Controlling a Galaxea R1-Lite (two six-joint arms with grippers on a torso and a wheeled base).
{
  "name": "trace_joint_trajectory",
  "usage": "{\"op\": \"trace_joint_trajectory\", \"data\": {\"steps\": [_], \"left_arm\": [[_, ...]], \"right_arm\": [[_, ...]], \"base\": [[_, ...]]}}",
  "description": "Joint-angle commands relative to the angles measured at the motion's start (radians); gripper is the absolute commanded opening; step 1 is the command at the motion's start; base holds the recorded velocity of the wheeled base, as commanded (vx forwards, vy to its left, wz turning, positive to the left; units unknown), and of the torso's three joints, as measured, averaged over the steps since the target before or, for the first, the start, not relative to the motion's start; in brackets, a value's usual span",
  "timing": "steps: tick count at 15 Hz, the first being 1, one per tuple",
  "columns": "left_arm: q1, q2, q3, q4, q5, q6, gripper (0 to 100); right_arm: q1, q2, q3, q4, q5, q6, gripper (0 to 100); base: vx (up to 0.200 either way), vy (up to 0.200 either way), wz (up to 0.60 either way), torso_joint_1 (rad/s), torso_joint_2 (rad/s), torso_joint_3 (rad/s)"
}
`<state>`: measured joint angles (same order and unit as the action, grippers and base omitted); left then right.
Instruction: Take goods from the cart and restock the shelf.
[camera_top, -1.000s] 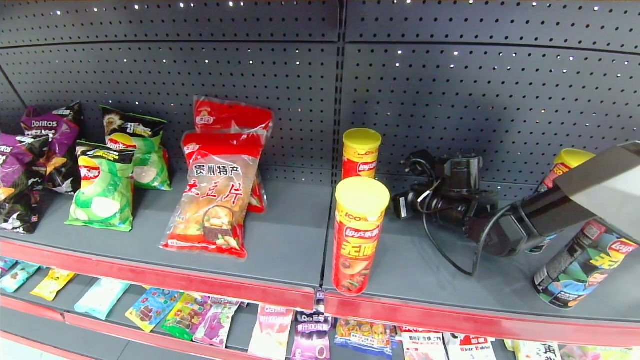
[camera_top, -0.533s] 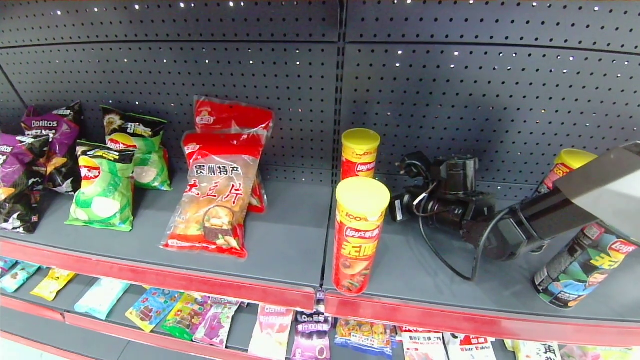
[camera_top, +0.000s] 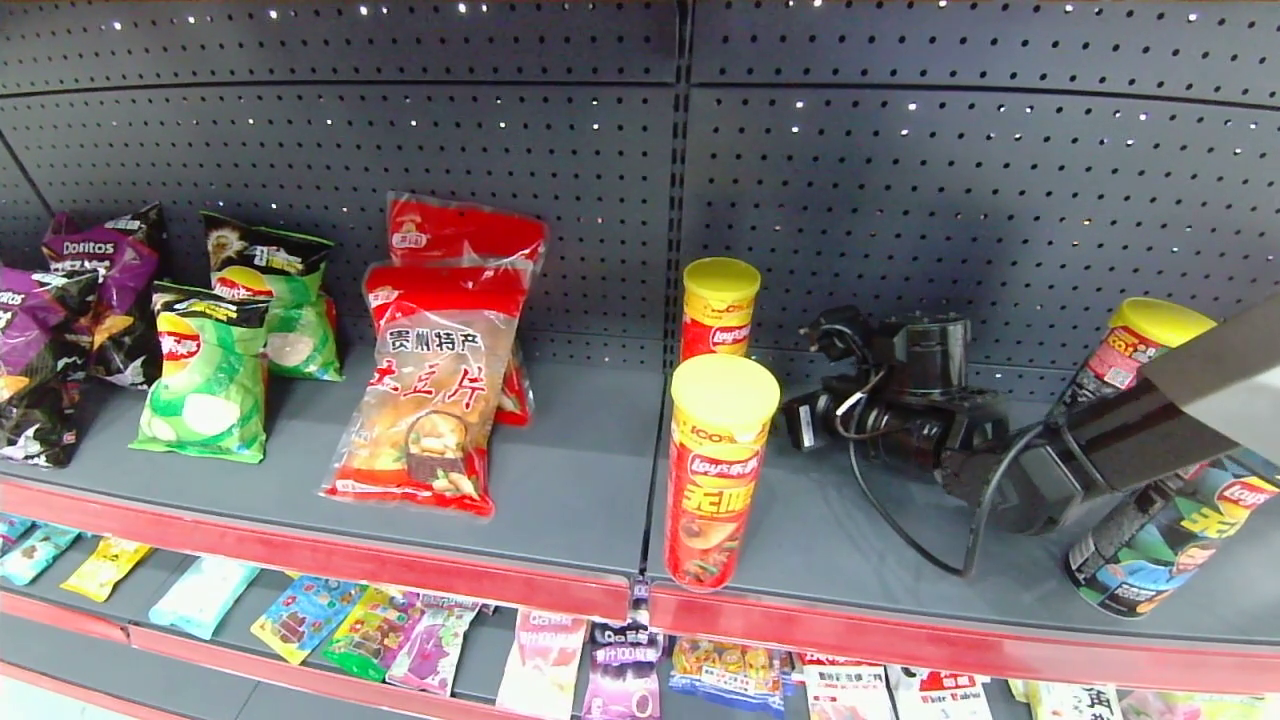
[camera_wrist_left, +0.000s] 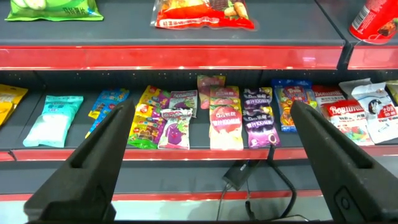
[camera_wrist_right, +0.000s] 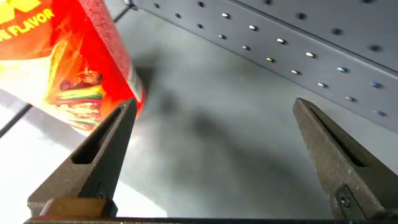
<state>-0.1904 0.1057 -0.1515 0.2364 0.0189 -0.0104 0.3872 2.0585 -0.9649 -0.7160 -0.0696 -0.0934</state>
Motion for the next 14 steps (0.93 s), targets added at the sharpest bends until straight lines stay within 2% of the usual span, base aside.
{"op": "trace_joint_trajectory", "data": {"steps": [1, 4, 8, 14], "left_arm": [[0.0, 0.0, 0.0, 0.0, -0.001, 0.0, 100], [0.0, -0.001, 0.016, -0.002, -0.002, 0.001, 100], [-0.001, 0.009, 0.021, -0.002, -0.008, 0.001, 100], [-0.001, 0.058, 0.0, -0.002, -0.004, 0.001, 100]], "right_arm": [[0.004, -0.064, 0.034, 0.0, -0.035, 0.001, 100], [0.007, -0.193, 0.1, 0.006, -0.098, -0.002, 100], [0.009, -0.414, 0.252, 0.003, -0.116, -0.011, 100], [0.113, -0.704, 0.491, 0.016, -0.147, -0.035, 100]], "base": [[0.0, 0.0, 0.0, 0.0, 0.0, 0.0], [0.0, 0.0, 0.0, 0.0, 0.0, 0.0], [0.0, 0.0, 0.0, 0.0, 0.0, 0.0], [0.0, 0.0, 0.0, 0.0, 0.0, 0.0]]}}
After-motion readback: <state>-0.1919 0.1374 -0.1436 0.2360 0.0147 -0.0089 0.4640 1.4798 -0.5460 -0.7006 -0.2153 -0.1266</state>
